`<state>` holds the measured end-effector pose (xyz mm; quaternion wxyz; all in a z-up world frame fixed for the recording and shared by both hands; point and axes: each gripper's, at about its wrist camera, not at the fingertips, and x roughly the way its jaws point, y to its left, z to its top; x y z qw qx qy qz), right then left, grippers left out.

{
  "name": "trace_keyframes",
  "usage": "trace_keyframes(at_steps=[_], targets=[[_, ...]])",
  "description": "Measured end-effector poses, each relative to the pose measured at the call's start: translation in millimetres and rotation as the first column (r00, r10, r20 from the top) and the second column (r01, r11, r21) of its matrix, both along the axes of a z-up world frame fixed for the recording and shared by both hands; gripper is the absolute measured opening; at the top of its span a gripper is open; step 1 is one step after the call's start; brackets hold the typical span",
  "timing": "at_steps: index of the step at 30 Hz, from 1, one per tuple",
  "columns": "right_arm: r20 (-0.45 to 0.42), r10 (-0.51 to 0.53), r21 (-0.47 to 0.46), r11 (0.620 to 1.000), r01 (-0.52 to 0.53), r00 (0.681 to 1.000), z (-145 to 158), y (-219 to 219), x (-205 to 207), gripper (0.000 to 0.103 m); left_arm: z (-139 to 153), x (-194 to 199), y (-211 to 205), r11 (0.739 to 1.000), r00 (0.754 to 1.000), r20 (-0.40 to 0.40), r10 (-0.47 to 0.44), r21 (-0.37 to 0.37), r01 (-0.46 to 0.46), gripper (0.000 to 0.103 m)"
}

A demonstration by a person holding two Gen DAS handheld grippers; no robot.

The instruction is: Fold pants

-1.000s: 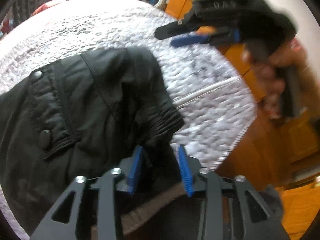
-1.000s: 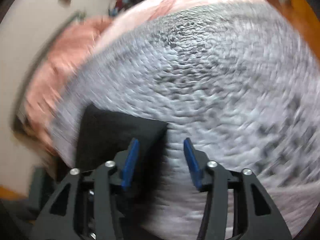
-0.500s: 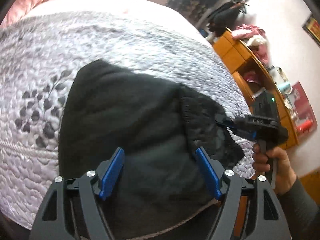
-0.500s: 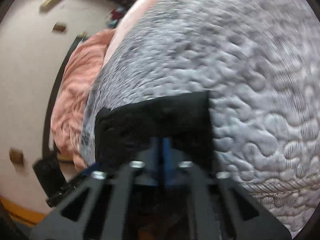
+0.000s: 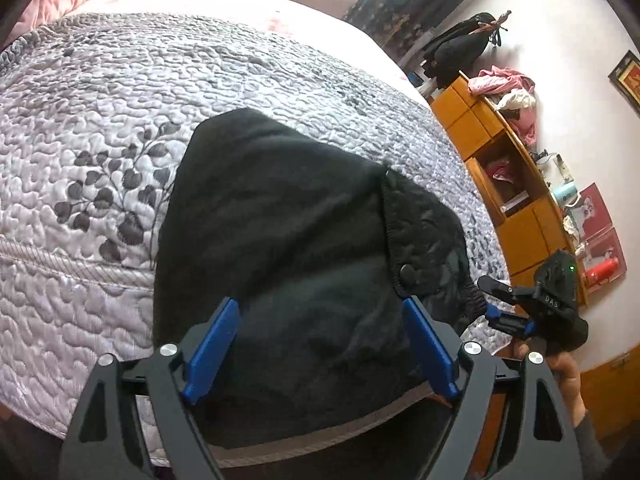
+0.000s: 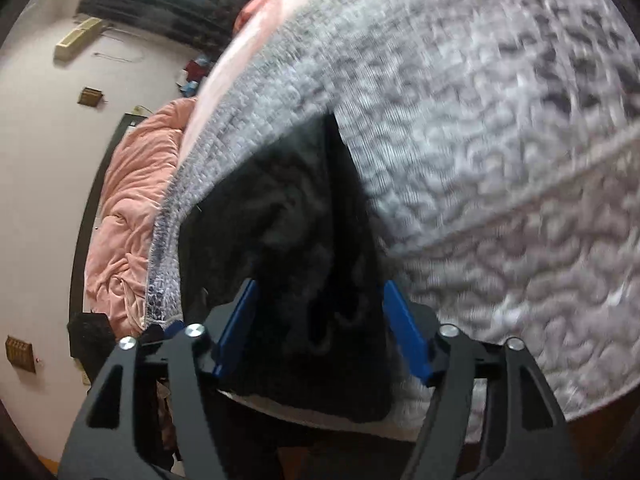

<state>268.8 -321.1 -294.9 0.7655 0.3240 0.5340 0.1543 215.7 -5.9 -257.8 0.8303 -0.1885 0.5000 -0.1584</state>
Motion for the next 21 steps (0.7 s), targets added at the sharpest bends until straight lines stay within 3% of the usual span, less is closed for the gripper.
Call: trace_keyframes(at_steps=[3, 5, 8, 11, 14, 17, 19, 21], targets=[[-0.028, -0.011, 0.013, 1.0, 0.011, 1.0, -11.1, 9.9, -2.3, 0.068, -6.9, 1.8, -3.7, 1.0, 1.0, -0.013, -0.016, 0.021, 0.016, 0.087], [-0.04, -0.007, -0.02, 1.0, 0.006, 0.999, -15.5, 18.6, -3.7, 0.042, -8.8, 2.8, -8.2, 0.999, 0.999, -0.016, -0.03, 0.045, 0.031, 0.089], [-0.025, -0.012, -0.071, 0.997, 0.01, 1.0, -2.6, 20.7, -10.8, 0.033, -12.4, 5.1, -13.3, 0.996, 0.998, -0.026, -0.051, 0.066, 0.053, 0.089], [-0.022, -0.018, -0.135, 0.991, 0.015, 1.0, 6.3, 23.2, -20.9, 0.032, -13.7, 5.9, -15.1, 0.997, 0.998, -0.031, -0.061, 0.054, 0.062, 0.089], [-0.07, -0.002, -0.203, 0.979, -0.013, 0.998, -15.4, 31.9, -15.0, 0.037, -13.4, 3.8, -16.3, 0.996, 0.998, -0.026, -0.061, 0.061, 0.063, 0.089], [-0.028, 0.037, -0.202, 0.978, -0.041, 0.999, -2.4, 33.6, -12.3, 0.043, 0.1, -4.4, -7.5, 0.999, 0.999, -0.009, -0.042, 0.033, 0.042, 0.089], [0.022, -0.036, -0.183, 0.982, 0.039, 0.999, 18.4, 15.9, -14.2, 0.052, 10.6, -14.3, 0.5, 0.999, 0.999, 0.02, -0.033, 0.017, 0.033, 0.089], [0.083, -0.068, -0.198, 0.977, 0.083, 0.994, 36.9, 6.2, -5.6, 0.052, 11.5, -23.0, 6.3, 1.0, 1.0, 0.018, -0.023, -0.006, 0.024, 0.09]])
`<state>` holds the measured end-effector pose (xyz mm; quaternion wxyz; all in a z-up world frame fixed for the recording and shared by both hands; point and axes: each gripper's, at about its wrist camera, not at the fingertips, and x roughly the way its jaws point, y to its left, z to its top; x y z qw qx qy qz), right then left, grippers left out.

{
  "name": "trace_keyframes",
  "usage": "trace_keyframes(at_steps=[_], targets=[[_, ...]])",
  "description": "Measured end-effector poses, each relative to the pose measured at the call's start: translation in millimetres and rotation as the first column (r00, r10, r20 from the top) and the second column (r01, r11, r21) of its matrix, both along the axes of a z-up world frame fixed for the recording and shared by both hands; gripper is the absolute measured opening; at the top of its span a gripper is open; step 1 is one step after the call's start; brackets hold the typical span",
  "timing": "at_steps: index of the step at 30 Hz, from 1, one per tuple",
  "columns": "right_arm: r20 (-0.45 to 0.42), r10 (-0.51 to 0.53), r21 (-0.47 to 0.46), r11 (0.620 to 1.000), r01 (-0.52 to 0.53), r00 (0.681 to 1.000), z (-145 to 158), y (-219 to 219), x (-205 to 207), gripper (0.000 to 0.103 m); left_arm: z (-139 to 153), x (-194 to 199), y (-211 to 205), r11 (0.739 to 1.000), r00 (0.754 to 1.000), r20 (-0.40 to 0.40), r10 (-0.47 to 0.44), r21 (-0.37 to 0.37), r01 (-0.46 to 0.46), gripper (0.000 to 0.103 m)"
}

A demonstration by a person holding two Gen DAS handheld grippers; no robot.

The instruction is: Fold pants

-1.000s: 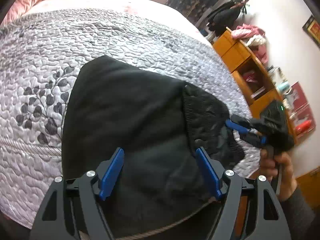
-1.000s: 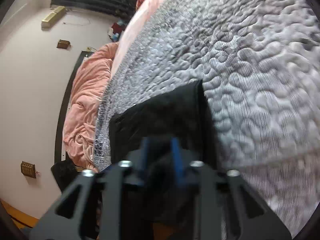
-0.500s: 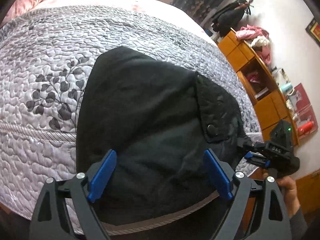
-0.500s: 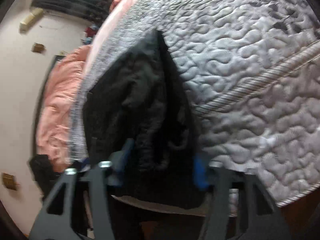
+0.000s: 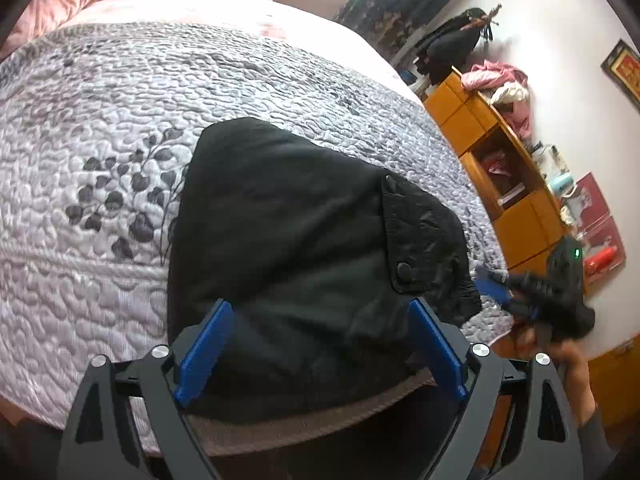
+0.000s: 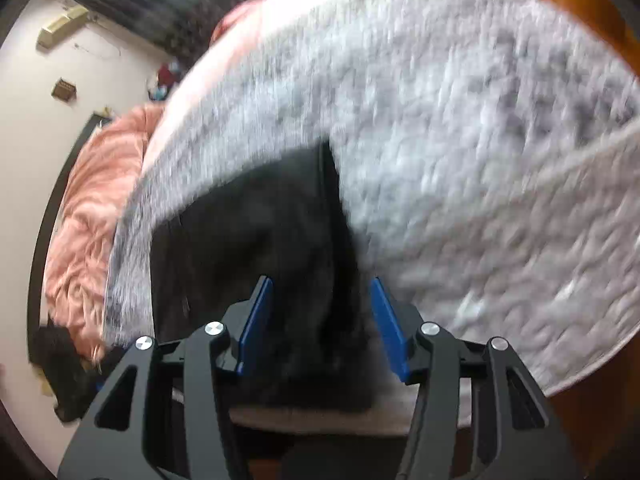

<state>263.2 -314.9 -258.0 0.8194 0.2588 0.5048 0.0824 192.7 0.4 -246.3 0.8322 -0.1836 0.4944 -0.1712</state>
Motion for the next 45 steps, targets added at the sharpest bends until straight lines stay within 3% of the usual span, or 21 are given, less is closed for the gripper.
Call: trace_keyframes(at_steps=[3, 6, 9, 11, 15, 18, 21, 25, 27, 28, 30, 32, 34, 39, 42, 43, 44, 45], targets=[[0.029, 0.054, 0.075, 0.996, -0.056, 0.998, 5.7, 8.8, 36.0, 0.051, -8.3, -3.1, -2.5, 1.0, 1.0, -0.018, -0.008, 0.003, 0.008, 0.09], [-0.013, 0.068, 0.114, 0.991, -0.066, 0.998, -13.4, 18.4, 74.4, 0.048, -16.6, -0.7, -4.7, 1.0, 0.999, -0.044, -0.005, 0.005, 0.005, 0.09], [-0.084, 0.056, 0.062, 0.997, -0.051, 0.995, -40.3, 20.8, 106.5, 0.044, -26.2, 4.3, -4.8, 1.0, 0.997, -0.074, -0.007, 0.017, 0.008, 0.09], [-0.092, 0.059, 0.062, 0.997, -0.053, 0.994, -40.9, 19.4, 109.9, 0.045, -22.7, 8.0, -2.1, 1.0, 0.997, -0.08, -0.016, 0.001, 0.016, 0.09], [0.021, 0.06, 0.151, 0.987, -0.063, 0.998, -7.5, 2.8, 68.7, 0.049, 9.5, 29.1, 17.7, 0.996, 1.0, -0.016, 0.01, -0.089, -0.011, 0.09], [0.019, 0.064, 0.248, 0.967, -0.066, 0.998, -9.0, -4.6, 28.7, 0.049, 21.6, 69.7, 33.0, 0.975, 0.999, -0.024, 0.036, -0.218, -0.04, 0.092], [-0.017, 0.063, 0.282, 0.958, -0.056, 0.998, -23.1, -1.7, 5.4, 0.053, 9.3, 109.8, 30.2, 0.96, 0.996, -0.086, 0.004, -0.279, -0.028, 0.092], [-0.062, 0.05, 0.267, 0.963, -0.032, 0.997, -47.6, 0.3, 4.0, 0.049, -41.6, 147.3, 27.0, 0.948, 0.968, -0.247, -0.039, -0.316, -0.043, 0.092], [-0.057, 0.052, 0.265, 0.964, -0.035, 0.997, -38.0, 0.3, 3.7, 0.055, -42.3, 145.4, 31.2, 0.942, 0.967, -0.252, -0.031, -0.331, -0.056, 0.092], [-0.038, 0.05, 0.272, 0.961, -0.037, 0.998, -27.1, 0.2, 1.9, 0.063, -39.3, 141.3, 34.7, 0.938, 0.968, -0.249, -0.03, -0.341, -0.059, 0.092], [-0.006, 0.063, 0.259, 0.964, -0.06, 0.998, -8.8, 1.4, -7.0, 0.064, -31.5, 125.6, 50.6, 0.917, 0.974, -0.225, -0.02, -0.392, -0.072, 0.094], [-0.004, 0.083, 0.261, 0.962, -0.079, 0.997, -4.0, 5.7, -17.5, 0.064, -31.5, 107.8, 67.2, 0.919, 0.976, -0.216, 0.013, -0.383, -0.097, 0.095], [-0.017, 0.125, 0.288, 0.951, -0.115, 0.992, -10.9, 13.8, -29.0, 0.064, -40.6, 89.4, 83.5, 0.92, 0.974, -0.223, 0.034, -0.373, -0.118, 0.096], [-0.094, 0.121, 0.216, 0.971, -0.099, 0.988, -51.1, 21.2, -30.3, 0.056, -84.8, 61.3, 95.1, 0.921, 0.946, -0.32, 0.044, -0.354, -0.163, 0.095], [-0.048, 0.118, 0.287, 0.953, -0.099, 0.992, -39.1, 12.3, -36.7, 0.07, -96.4, 54.0, 106.6, 0.907, 0.946, -0.321, 0.035, -0.388, -0.165, 0.095], [-0.031, 0.106, 0.279, 0.956, -0.093, 0.994, -32.2, 5.2, -38.9, 0.086, -97.3, 53.6, 110.2, 0.9, 0.949, -0.315, 0.03, -0.404, -0.162, 0.095], [-0.023, 0.088, 0.263, 0.962, -0.079, 0.996, -28.4, -3.0, -39.7, 0.095, -97.4, 54.7, 114.6, 0.894, 0.952, -0.306, 0.023, -0.419, -0.157, 0.095], [-0.024, 0.072, 0.256, 0.964, -0.063, 0.997, -27.6, -11.0, -39.6, 0.095, -97.3, 56.9, 118.9, 0.886, 0.955, -0.297, 0.007, -0.441, -0.144, 0.095]])
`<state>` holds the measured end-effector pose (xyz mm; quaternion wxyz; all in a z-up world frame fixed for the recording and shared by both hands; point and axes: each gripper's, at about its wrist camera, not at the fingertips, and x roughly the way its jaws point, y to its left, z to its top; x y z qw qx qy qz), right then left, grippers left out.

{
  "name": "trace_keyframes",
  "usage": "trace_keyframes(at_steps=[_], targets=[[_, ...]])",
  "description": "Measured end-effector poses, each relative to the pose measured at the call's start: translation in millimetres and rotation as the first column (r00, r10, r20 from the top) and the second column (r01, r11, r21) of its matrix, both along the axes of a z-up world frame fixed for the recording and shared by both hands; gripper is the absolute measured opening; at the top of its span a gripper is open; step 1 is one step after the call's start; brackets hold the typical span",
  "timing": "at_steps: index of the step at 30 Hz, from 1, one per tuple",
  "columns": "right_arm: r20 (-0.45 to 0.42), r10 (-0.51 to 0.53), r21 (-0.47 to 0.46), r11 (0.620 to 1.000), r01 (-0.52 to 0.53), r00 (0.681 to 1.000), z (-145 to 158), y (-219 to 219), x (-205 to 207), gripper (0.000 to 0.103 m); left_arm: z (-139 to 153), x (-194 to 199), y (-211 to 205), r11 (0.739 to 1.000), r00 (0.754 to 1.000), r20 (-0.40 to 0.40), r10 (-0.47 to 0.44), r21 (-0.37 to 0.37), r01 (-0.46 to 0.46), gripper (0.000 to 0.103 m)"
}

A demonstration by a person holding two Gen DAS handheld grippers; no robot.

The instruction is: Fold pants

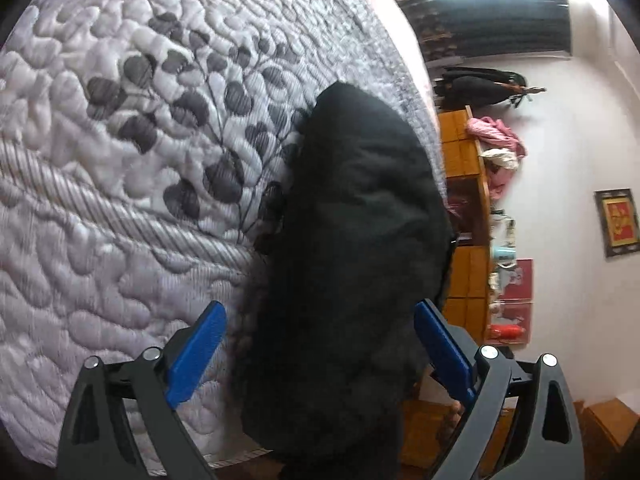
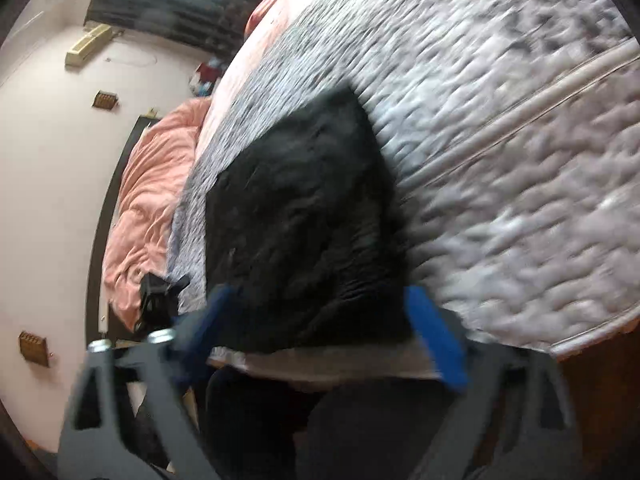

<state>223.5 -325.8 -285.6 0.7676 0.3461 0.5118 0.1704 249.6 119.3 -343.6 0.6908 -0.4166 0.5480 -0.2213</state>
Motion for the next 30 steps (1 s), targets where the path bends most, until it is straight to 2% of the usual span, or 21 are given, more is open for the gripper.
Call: trace_keyframes(at_steps=[3, 9, 11, 14, 21, 26, 30], targets=[[-0.087, -0.01, 0.078, 0.997, 0.016, 0.996, -23.0, -24.2, 14.0, 0.096, -3.0, 7.6, 6.1, 0.997, 0.999, 0.01, -0.043, -0.067, 0.044, 0.096], [-0.175, 0.051, 0.217, 0.976, -0.012, 0.983, -63.4, -32.1, 47.1, 0.096, -3.7, 31.9, 5.0, 0.99, 0.996, 0.02, -0.092, -0.102, 0.094, 0.096], [-0.173, 0.074, 0.231, 0.972, -0.032, 0.982, -65.9, -30.2, 56.8, 0.097, -4.8, 39.4, 7.0, 0.991, 0.996, 0.022, -0.091, -0.092, 0.093, 0.096], [-0.166, 0.099, 0.248, 0.967, -0.056, 0.981, -68.4, -24.1, 68.3, 0.1, -10.4, 47.2, 4.8, 0.987, 0.995, 0.011, -0.103, -0.124, 0.103, 0.096], [-0.155, 0.179, 0.25, 0.958, -0.137, 0.971, -67.2, -1.7, 83.6, 0.1, -24.2, 54.9, -46.2, 0.962, 0.97, 0.003, -0.244, -0.129, 0.242, 0.096], [-0.163, 0.167, 0.257, 0.959, -0.122, 0.972, -69.2, 1.8, 94.0, 0.101, -28.3, 55.1, -48.0, 0.964, 0.974, -0.002, -0.225, -0.148, 0.222, 0.096], [-0.157, 0.225, 0.259, 0.949, -0.179, 0.962, -69.1, 22.8, 101.1, 0.101, -26.7, 54.7, -53.1, 0.964, 0.972, -0.007, -0.236, -0.13, 0.233, 0.095]])
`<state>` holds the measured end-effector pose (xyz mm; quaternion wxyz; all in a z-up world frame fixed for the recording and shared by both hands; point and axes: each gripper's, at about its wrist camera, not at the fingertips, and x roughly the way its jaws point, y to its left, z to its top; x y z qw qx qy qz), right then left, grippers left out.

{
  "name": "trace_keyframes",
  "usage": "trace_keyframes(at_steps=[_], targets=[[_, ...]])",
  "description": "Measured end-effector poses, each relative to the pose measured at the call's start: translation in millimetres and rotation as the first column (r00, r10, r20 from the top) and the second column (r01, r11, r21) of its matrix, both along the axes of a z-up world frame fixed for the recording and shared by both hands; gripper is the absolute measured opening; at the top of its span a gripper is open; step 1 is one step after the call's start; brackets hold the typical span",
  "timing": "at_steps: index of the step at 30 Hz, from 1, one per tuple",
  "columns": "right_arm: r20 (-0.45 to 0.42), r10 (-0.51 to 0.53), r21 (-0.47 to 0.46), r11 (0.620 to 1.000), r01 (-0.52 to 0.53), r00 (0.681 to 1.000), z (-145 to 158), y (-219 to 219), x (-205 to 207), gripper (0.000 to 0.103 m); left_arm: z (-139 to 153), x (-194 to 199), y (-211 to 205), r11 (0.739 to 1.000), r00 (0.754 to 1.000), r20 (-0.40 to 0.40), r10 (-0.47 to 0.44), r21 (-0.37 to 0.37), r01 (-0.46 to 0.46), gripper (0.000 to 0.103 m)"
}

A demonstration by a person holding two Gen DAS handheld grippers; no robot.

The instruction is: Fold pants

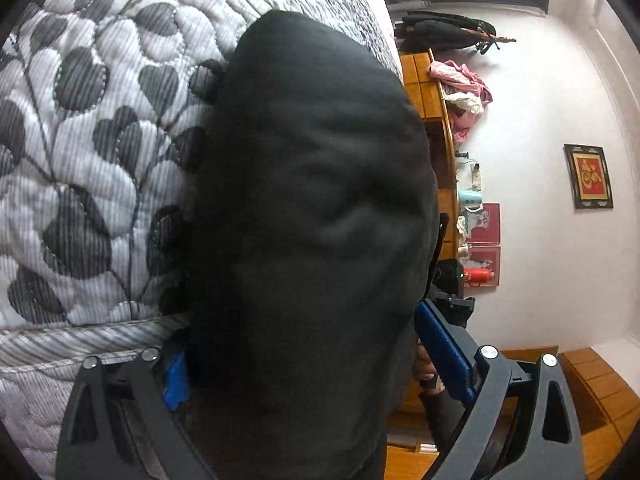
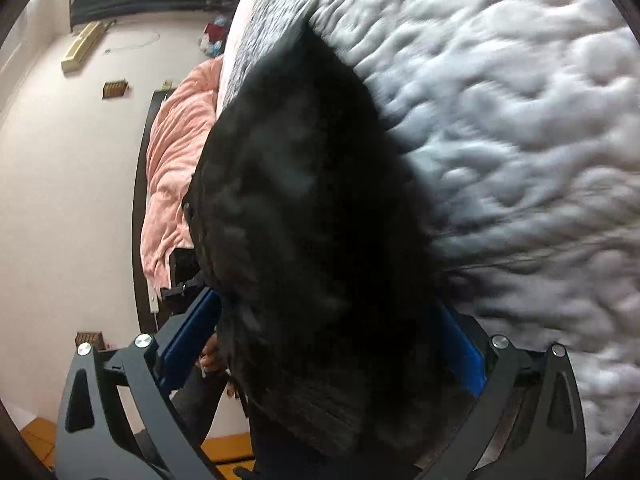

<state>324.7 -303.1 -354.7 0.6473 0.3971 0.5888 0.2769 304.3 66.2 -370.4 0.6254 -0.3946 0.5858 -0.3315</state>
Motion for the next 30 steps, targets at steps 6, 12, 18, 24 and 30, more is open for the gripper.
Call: trace_keyframes(at_steps=[6, 12, 18, 24, 30], targets=[[0.021, -0.007, -0.044, 0.999, 0.008, 1.0, 3.2, 10.7, -3.0, 0.078, 2.3, 0.6, -11.9, 0.996, 0.999, -0.022, 0.028, 0.091, -0.026, 0.064], [0.084, 0.03, -0.054, 0.998, -0.026, 0.996, 40.1, 19.6, -5.9, 0.046, 30.2, -2.0, -10.3, 0.989, 0.999, 0.03, 0.042, 0.139, -0.046, 0.038], [0.15, 0.083, -0.065, 0.995, -0.074, 0.985, 77.4, 52.4, 25.6, 0.045, 67.3, 13.3, 16.0, 0.985, 0.992, 0.092, 0.085, 0.145, -0.098, 0.036], [0.174, 0.15, -0.077, 0.987, -0.139, 0.973, 90.2, 109.4, 99.5, 0.045, 91.0, 62.7, 64.3, 0.969, 0.981, 0.126, 0.147, 0.181, -0.169, 0.036], [0.144, 0.194, -0.098, 0.979, -0.181, 0.97, 65.8, 164.5, 174.9, 0.045, 72.9, 125.3, 115.0, 0.956, 0.98, 0.084, 0.181, 0.218, -0.195, 0.036]])
